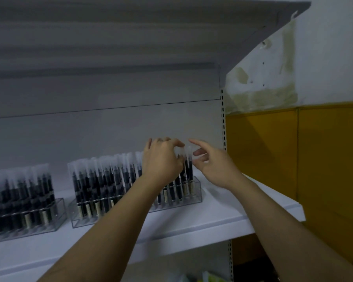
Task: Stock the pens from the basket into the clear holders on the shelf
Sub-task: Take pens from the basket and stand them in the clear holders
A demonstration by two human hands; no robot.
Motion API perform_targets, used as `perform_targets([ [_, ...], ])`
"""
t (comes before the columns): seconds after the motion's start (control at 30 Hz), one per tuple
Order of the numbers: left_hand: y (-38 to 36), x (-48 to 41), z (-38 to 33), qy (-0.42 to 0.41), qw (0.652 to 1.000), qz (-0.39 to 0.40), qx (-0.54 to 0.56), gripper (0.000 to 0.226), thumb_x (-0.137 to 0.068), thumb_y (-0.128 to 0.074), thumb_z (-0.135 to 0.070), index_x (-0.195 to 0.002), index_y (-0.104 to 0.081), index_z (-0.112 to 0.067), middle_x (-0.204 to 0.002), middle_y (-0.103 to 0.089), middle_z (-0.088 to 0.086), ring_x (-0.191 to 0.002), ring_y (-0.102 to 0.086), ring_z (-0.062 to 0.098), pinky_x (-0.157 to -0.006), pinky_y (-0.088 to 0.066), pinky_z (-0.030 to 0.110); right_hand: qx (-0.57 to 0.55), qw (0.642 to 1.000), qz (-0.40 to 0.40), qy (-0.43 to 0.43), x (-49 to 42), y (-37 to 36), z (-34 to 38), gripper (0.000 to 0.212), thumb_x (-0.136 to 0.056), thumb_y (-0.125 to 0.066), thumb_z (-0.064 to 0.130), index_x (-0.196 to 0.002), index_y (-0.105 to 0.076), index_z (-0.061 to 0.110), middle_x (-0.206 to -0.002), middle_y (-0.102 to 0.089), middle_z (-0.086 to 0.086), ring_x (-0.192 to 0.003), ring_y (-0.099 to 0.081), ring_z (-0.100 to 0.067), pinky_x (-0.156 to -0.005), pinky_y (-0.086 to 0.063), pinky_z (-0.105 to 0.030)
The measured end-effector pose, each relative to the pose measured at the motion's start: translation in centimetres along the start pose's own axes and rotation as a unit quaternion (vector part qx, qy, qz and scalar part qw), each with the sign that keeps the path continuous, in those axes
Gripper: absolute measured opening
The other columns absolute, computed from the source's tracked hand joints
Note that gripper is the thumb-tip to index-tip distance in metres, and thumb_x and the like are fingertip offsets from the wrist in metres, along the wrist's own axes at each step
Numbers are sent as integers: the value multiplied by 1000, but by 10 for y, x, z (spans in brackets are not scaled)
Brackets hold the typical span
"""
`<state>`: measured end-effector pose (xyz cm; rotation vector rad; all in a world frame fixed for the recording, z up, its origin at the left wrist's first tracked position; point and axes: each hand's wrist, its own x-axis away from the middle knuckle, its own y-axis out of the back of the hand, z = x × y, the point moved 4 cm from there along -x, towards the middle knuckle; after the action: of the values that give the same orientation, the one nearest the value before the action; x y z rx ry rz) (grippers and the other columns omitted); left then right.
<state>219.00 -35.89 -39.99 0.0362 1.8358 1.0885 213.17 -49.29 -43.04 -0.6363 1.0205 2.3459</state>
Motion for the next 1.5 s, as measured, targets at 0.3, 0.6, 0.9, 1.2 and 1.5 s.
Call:
perform_targets([
  [0.3, 37, 39, 1, -6, 1000, -25, 17, 48, -89, -62, -33, -135, -50, -27, -137, -52, -2, -125, -44, 21, -107, -32, 35, 75, 997, -13, 28, 29, 8, 35, 65, -88, -68, 24, -145, -37, 32, -133, -48, 1, -118, -50, -14, -100, -46, -37],
  [0.6, 87, 127, 33, -2, 998, -67, 5, 43, -85, -66, -30, -127, -58, -23, -125, -59, 0, -120, -49, 21, -105, -35, 38, 94, 991, 36, 89, 90, -39, 97, 65, -88, -68, 25, -144, -37, 31, -140, -42, 5, -125, -46, -17, -106, -41, -34],
  [0.9, 99, 240, 95, 58, 997, -36, -40, 40, -86, -66, -35, -124, -59, -26, -122, -59, -3, -119, -48, 21, -98, -34, 37, 8, 990, 74, 116, 170, -130, 123, 63, -91, -65, 29, -145, -34, 33, -135, -41, 12, -117, -46, -4, -98, -46, -29],
  [1.2, 36, 351, 149, 147, 982, 101, -59, 46, -88, -59, -42, -131, -52, -29, -130, -54, -6, -123, -46, 20, -99, -33, 35, 28, 972, 233, 22, 254, -250, 64, 61, -90, -64, 37, -145, -36, 30, -144, -36, 7, -124, -46, -15, -99, -42, -32],
  [1.5, -52, 469, 189, 264, 931, 250, -38, 52, -88, -56, -48, -135, -48, -26, -136, -53, -2, -129, -42, 20, -109, -30, 38, 89, 903, 416, -62, 335, -346, -8, 68, -92, -63, 35, -150, -28, 28, -152, -29, -1, -137, -34, -22, -105, -36, -33],
])
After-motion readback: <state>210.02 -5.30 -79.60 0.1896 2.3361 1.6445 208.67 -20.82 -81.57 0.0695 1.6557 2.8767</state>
